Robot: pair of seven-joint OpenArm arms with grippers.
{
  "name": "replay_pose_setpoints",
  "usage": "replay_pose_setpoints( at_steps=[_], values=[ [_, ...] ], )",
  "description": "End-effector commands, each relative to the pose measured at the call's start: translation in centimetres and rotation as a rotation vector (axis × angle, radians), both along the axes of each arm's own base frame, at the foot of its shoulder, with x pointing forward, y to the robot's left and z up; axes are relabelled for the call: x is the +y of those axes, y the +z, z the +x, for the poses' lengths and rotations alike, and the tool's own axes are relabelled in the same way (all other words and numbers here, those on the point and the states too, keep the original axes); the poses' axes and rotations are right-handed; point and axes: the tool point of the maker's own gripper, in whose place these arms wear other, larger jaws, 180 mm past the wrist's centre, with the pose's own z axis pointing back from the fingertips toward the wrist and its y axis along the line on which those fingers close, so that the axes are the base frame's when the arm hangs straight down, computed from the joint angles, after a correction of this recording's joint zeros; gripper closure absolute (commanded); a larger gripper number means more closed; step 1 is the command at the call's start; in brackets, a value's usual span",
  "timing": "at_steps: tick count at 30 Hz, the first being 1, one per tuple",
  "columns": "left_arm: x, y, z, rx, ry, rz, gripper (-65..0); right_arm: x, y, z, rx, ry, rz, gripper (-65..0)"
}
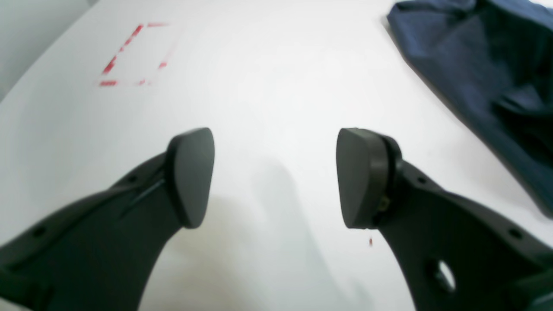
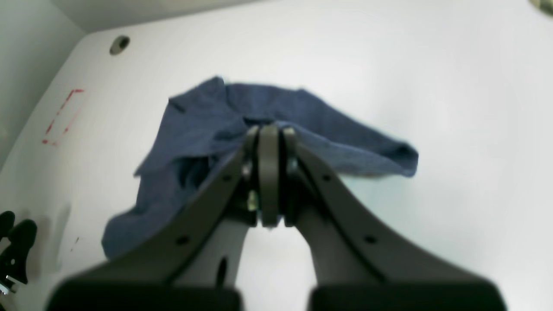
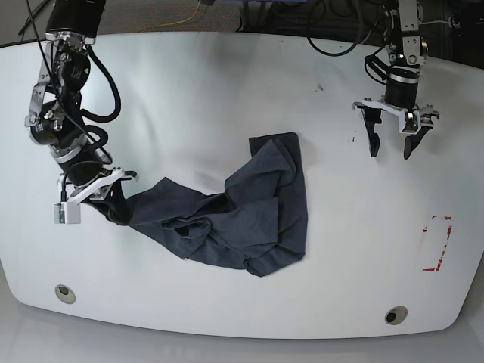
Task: Layout the t-shirt on the table in an organized manner, then fold the t-shirt properly
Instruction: 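Drag the gripped t-shirt edge with the right gripper away from the shirt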
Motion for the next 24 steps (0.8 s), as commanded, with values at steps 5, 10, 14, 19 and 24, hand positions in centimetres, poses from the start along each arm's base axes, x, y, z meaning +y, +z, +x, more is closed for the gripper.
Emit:
replay_pose_setpoints(
  at_steps=[5,10,14,19,24],
  values=[
    [0.5,2.1,2.5,-0.046,0.009,0.007,-41.5,-1.0,5.1,1.9,-0.137,0.014,-0.058,0.0],
    [0.3,2.4,3.1,-0.049,0.002,0.008,-41.8,-1.8,7.7,2.9,-0.199,0.012,-0.100,0.0],
    [-0.9,2.7,3.7,-0.058,-0.048,-0.004,-41.8,-2.6,10.7,3.7,-0.266,0.006,-0.143,0.0],
    [-3.5,1.9,3.8,-0.007,-0.170,0.023,-41.8,-2.8,13.1,4.2,-0.325,0.017,-0.176,0.0],
    [-8.3,2.0,3.5,0.020,-0.345,-0.003,-41.6,-2.7,14.6,4.5,-0.365,0.025,-0.186,0.0]
  ],
)
